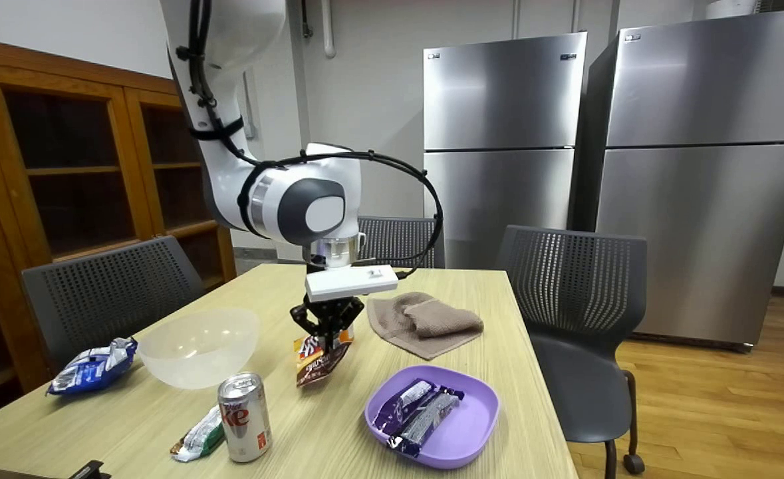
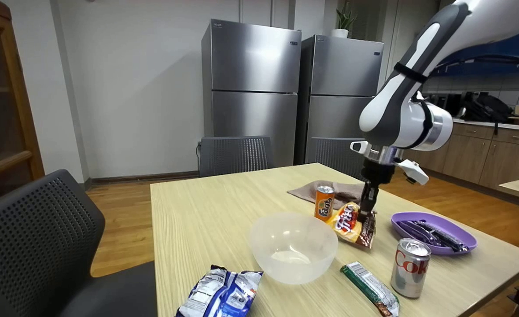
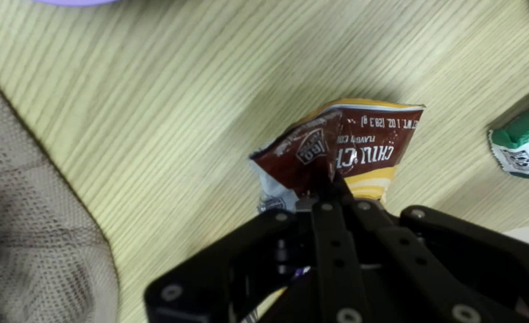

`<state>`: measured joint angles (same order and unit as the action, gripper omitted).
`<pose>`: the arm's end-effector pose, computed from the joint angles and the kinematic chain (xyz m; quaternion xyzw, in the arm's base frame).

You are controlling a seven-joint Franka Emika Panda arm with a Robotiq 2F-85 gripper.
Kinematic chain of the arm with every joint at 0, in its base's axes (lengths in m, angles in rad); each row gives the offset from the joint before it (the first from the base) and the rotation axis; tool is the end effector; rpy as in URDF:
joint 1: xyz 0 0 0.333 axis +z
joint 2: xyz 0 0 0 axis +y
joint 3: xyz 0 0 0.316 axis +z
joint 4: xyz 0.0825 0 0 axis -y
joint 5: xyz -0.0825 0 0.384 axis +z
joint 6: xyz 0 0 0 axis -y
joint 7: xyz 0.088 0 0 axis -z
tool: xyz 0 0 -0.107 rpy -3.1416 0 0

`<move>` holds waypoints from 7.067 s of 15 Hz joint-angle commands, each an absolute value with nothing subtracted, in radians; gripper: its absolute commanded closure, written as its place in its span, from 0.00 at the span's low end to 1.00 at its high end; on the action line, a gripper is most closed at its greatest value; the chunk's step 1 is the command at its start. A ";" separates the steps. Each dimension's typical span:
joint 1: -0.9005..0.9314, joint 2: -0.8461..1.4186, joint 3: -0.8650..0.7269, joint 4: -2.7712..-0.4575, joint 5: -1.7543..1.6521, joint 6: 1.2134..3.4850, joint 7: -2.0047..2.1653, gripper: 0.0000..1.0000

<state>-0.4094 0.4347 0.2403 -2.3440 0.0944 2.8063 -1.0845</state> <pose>0.5072 -0.0845 0.1567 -0.9183 -0.3900 -0.0533 0.0433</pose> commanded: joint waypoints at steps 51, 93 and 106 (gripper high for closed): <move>0.000 0.348 0.192 -2.317 0.768 2.846 -1.614 0.28; 0.075 0.002 0.227 -2.627 0.577 2.806 -1.344 0.00; 0.245 0.020 0.274 -2.591 0.409 2.829 -0.831 0.00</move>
<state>0.2243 0.0257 0.2553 -2.6038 0.4620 2.8244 -0.9605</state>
